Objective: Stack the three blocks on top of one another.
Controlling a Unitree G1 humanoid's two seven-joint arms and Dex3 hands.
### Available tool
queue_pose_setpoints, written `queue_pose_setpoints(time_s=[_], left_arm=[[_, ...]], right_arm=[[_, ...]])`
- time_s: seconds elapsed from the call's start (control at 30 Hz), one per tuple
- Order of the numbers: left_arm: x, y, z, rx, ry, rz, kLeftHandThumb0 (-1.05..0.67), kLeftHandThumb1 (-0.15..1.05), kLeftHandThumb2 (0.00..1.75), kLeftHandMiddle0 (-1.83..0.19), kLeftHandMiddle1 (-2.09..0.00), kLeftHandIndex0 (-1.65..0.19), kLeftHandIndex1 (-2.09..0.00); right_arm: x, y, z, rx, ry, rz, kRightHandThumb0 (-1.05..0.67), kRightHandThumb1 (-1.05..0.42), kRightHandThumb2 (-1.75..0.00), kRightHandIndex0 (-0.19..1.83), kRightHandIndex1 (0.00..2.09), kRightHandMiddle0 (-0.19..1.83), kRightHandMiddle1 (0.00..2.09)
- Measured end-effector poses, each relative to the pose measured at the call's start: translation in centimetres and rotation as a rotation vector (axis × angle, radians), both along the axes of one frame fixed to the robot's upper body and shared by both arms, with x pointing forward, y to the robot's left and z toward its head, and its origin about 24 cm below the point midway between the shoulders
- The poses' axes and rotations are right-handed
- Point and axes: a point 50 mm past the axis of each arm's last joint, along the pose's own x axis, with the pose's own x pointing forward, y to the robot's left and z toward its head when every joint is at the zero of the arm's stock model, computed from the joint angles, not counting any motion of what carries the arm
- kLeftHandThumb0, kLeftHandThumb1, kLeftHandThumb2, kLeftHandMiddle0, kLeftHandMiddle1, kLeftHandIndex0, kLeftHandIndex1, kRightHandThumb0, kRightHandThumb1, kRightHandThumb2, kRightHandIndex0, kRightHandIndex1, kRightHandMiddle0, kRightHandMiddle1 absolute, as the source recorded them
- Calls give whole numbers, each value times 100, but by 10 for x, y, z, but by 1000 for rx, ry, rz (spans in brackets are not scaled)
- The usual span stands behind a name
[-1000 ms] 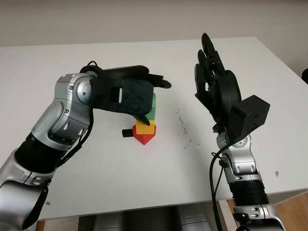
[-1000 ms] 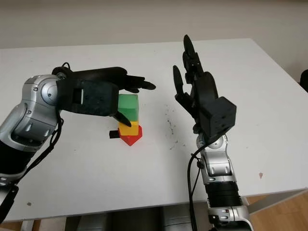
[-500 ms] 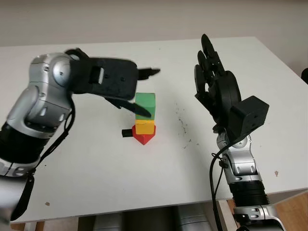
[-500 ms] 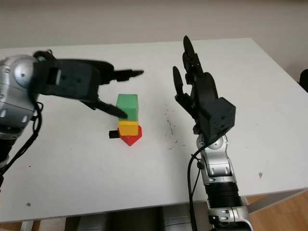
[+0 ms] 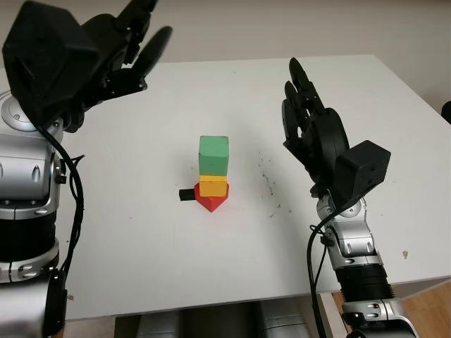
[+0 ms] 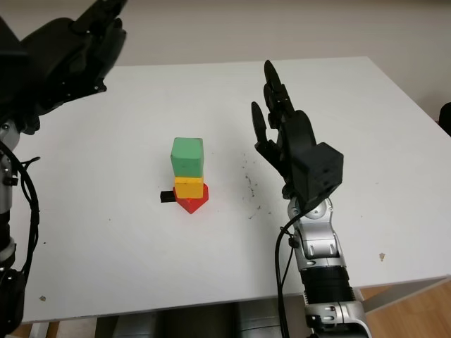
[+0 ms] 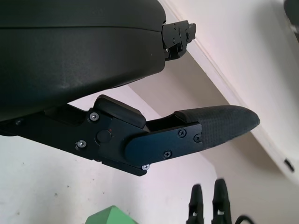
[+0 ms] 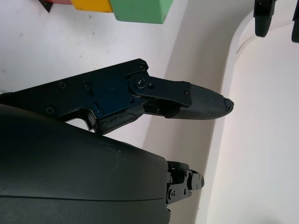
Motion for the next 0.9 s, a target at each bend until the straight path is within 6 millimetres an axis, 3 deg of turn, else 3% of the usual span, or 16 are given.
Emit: queue_pose_setpoints(time_s=[0.27, 0.53, 0.9], left_arm=[[-4, 20, -68, -244, -53, 161, -84, 105, 70, 19, 0, 19, 0], [-11, 14, -124, -343, 62, 216, -84, 105, 69, 19, 0, 19, 0], [-15, 3, -142, -394, 91, 222, -85, 105, 71, 19, 0, 19, 0]], right_arm=[[3, -2, -4, 10, 72, 36, -80, -105, -67, -14, 0, -14, 0], [5, -2, -3, 17, 87, 43, -81, -105, -66, -17, 1, -17, 1], [6, -7, -3, 17, 93, 41, -80, -105, -66, -17, 3, -18, 3]])
